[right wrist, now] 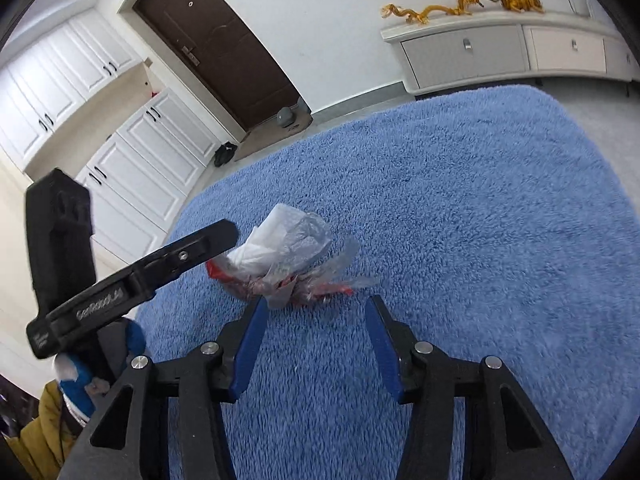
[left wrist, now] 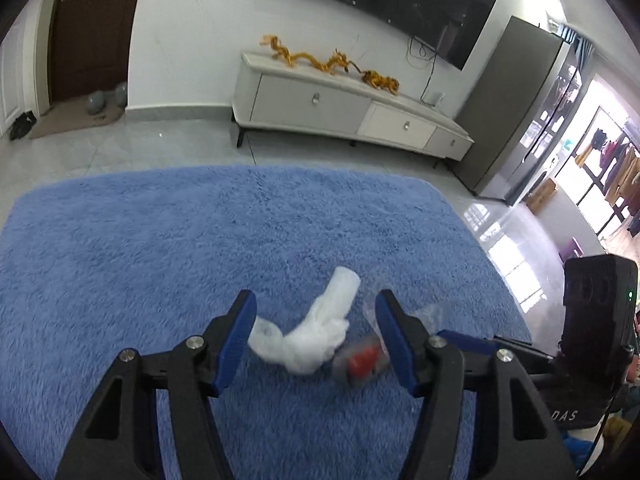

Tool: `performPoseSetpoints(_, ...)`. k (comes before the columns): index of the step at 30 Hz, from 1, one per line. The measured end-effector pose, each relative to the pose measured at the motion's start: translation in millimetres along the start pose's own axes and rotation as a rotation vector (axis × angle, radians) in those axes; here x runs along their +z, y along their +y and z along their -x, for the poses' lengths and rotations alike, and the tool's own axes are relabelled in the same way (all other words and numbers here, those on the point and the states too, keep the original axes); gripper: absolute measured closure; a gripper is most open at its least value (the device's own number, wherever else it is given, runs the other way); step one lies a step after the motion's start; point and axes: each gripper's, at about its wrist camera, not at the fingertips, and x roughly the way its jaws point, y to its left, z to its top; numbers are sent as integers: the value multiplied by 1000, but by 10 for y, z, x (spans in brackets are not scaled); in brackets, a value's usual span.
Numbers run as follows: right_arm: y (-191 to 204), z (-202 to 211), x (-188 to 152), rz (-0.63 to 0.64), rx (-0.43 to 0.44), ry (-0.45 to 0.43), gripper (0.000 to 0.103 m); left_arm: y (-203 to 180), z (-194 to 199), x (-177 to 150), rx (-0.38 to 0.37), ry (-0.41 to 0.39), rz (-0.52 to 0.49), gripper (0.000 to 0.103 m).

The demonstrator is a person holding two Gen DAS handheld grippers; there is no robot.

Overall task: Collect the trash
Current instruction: 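Grasp the white tissue with the left gripper while the right grasps the clear plastic, then carry the tissue and clear plastic over the black bin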

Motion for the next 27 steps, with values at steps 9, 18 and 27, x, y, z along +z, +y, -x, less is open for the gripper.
performPoseSetpoints(9, -49, -100, 21, 2, 50, 9, 96, 41, -231, -97, -35, 98, 14, 78)
performPoseSetpoints(18, 26, 162, -90, 14, 65, -34, 99, -79, 172, -241, -60, 23, 20, 87)
performPoseSetpoints(27, 249, 754, -273, 67, 46, -108, 100, -205, 767, -330, -74, -55, 49, 88)
